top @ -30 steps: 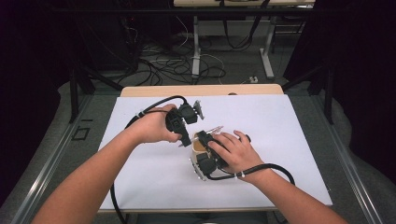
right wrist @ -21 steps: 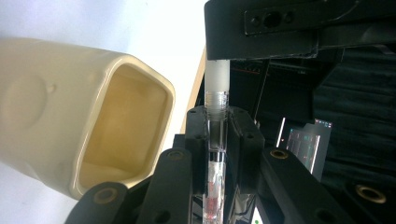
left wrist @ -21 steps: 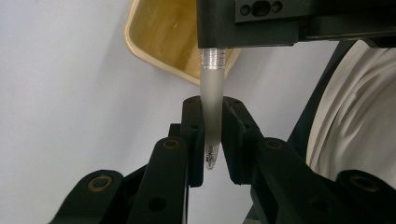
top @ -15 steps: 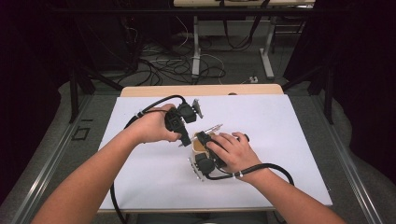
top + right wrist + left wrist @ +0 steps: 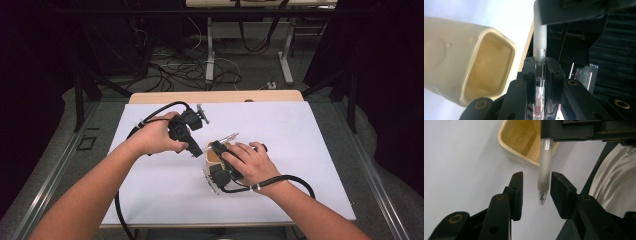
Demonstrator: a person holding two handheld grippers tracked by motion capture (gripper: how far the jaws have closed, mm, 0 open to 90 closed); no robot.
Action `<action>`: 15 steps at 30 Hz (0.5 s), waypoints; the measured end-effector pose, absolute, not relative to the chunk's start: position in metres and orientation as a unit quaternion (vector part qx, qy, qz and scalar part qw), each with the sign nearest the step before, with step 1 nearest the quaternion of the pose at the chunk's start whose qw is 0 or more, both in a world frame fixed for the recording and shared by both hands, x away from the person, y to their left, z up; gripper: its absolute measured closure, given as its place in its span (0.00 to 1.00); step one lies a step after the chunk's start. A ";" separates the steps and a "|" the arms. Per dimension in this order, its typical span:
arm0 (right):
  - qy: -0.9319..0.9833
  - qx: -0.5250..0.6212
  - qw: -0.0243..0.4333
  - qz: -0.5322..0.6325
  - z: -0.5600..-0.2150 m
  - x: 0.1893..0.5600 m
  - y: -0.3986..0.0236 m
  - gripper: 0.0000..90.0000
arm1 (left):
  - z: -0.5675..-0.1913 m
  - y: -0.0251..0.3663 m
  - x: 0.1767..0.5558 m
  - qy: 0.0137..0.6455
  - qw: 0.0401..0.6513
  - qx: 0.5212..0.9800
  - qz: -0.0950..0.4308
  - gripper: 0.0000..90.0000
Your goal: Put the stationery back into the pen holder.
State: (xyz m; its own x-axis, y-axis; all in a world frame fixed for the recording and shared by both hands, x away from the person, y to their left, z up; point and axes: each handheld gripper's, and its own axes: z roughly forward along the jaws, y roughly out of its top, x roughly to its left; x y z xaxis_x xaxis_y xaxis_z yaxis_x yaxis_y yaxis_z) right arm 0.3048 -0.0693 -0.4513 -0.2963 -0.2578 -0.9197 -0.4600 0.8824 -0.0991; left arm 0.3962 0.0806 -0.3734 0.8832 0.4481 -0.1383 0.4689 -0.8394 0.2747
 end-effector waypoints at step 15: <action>0.807 -0.192 0.525 0.191 -0.438 0.300 -0.082 0.89 | -0.366 0.121 0.401 0.240 0.194 0.949 0.067 0.58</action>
State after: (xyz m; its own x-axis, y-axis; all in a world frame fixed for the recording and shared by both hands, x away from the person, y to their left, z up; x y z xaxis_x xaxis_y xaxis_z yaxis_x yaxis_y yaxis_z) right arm 0.3000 -0.0819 -0.4381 -0.3742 -0.1091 -0.9209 -0.5107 0.8532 0.1064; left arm 0.4009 0.1211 -0.3659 0.8761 0.4810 0.0333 0.4293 -0.8096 0.4003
